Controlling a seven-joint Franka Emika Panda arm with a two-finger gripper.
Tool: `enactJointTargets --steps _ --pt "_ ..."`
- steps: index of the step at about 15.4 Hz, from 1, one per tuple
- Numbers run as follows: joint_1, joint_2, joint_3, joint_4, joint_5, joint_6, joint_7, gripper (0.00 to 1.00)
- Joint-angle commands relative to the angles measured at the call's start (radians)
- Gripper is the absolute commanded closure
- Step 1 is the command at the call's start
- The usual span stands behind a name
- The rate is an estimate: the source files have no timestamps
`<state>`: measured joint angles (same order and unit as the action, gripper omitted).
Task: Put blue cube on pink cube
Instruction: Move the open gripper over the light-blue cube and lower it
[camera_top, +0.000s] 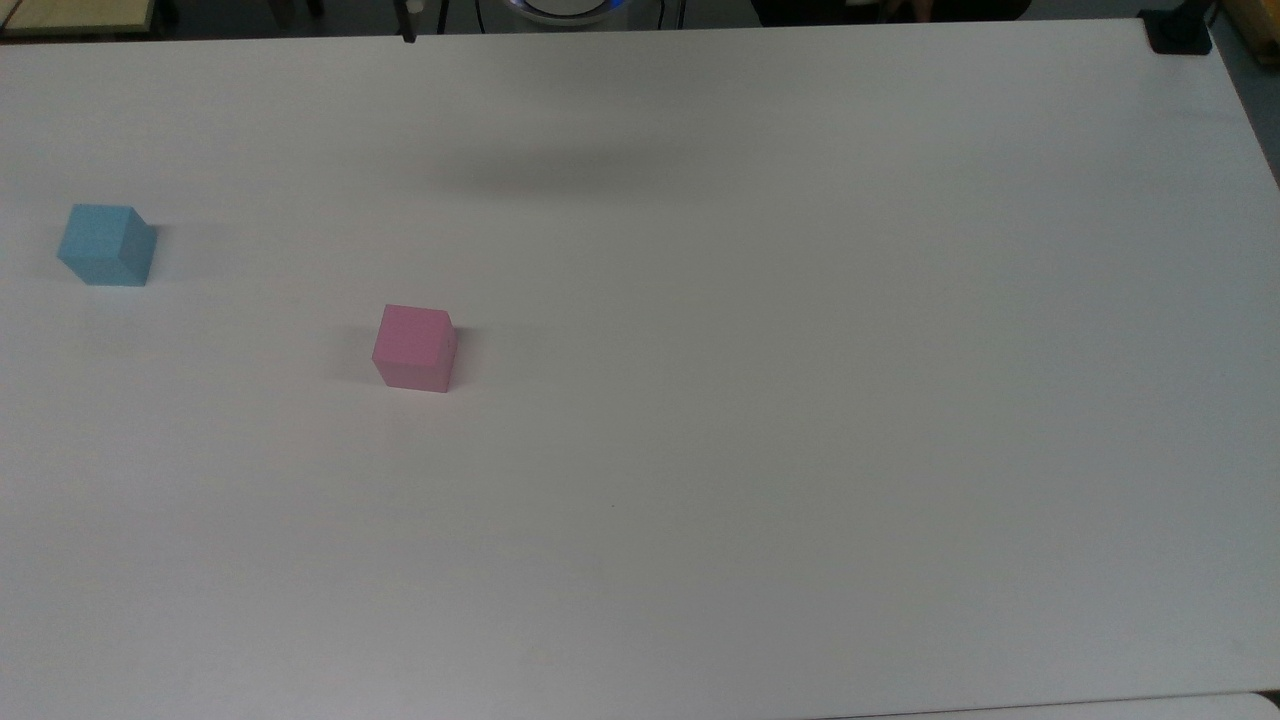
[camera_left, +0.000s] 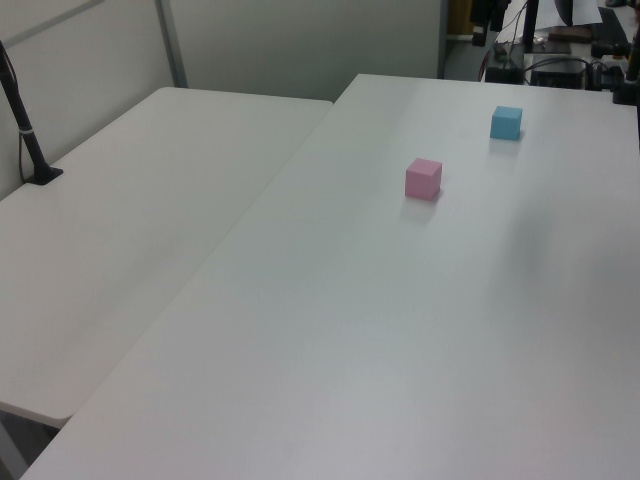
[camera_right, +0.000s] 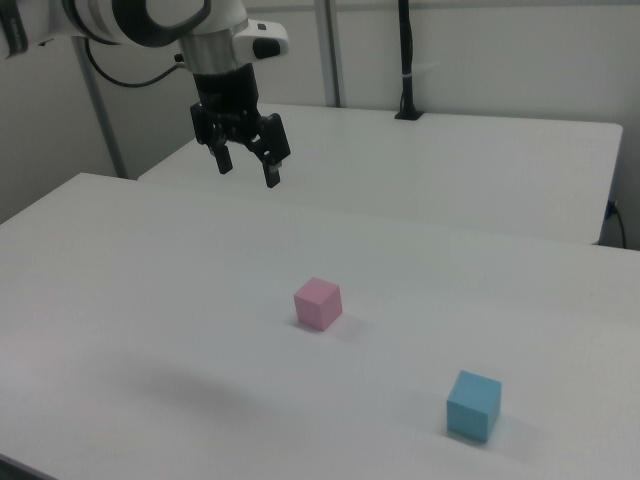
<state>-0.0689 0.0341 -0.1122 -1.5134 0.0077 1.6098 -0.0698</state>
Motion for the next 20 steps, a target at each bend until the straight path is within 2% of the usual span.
enactJointTargets --steps 1,11,13,20 --pt "0.032 -0.002 0.027 -0.024 -0.078 -0.014 -0.018 0.0" --pt "0.027 -0.002 0.028 -0.025 -0.081 -0.016 -0.022 0.0" --pt "0.024 -0.002 0.028 -0.025 -0.103 -0.016 -0.025 0.0" --pt "-0.043 0.001 -0.007 -0.048 -0.138 -0.036 -0.091 0.0"
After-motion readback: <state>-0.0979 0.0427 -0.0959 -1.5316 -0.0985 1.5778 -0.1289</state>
